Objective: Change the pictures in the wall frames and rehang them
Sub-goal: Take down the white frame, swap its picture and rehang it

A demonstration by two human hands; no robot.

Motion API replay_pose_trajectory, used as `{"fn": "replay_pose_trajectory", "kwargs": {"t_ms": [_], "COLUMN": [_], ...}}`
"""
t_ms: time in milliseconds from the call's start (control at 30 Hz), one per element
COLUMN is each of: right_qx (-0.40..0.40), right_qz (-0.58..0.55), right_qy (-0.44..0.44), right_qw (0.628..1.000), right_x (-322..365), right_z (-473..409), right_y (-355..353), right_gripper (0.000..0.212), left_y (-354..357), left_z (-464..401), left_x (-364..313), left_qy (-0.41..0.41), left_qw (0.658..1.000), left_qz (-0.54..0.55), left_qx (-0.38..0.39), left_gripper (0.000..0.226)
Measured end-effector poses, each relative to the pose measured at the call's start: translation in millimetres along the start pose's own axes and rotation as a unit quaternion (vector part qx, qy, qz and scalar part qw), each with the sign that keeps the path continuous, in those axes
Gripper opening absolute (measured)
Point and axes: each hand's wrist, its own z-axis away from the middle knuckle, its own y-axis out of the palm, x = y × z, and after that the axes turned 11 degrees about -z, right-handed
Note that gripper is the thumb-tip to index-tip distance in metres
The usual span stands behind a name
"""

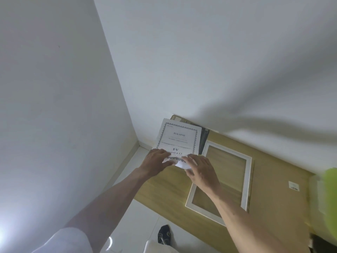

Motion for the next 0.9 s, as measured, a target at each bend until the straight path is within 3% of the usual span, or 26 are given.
{"fn": "replay_pose_trajectory", "kwargs": {"t_ms": [100, 233, 333, 500, 667, 800, 900], "right_qx": [-0.048, -0.125, -0.201, -0.271, -0.279, -0.268, -0.303], "right_qz": [-0.005, -0.038, -0.073, -0.207, -0.398, -0.455, -0.482], "right_qy": [-0.024, 0.019, 0.07, 0.181, 0.231, 0.263, 0.264], "right_qw": [0.999, 0.991, 0.974, 0.923, 0.842, 0.807, 0.779], "right_x": [2, 3, 3, 3, 1, -9, -16], "right_z": [-8, -18, -22, -14, 17, 48, 67], "right_y": [-21, -59, -92, -153, -215, -247, -269], "right_gripper": [0.041, 0.025, 0.018, 0.024, 0.025, 0.014, 0.012], "left_y": [-18, -46, -66, -102, -135, -157, -164], "left_z": [-1, 1, 5, 1, 4, 16, 23], "left_x": [-16, -46, -69, -106, -159, -196, -219], "left_qy": [0.013, 0.017, 0.04, 0.04, 0.044, 0.048, 0.006], "left_qw": [0.999, 0.994, 0.98, 0.952, 0.941, 0.934, 0.919], "left_qz": [-0.003, -0.012, -0.035, 0.056, 0.155, 0.221, 0.293], "left_qx": [-0.047, -0.108, -0.194, -0.299, -0.297, -0.275, -0.266], "left_gripper": [0.049, 0.055, 0.056, 0.018, 0.014, 0.012, 0.031]}}
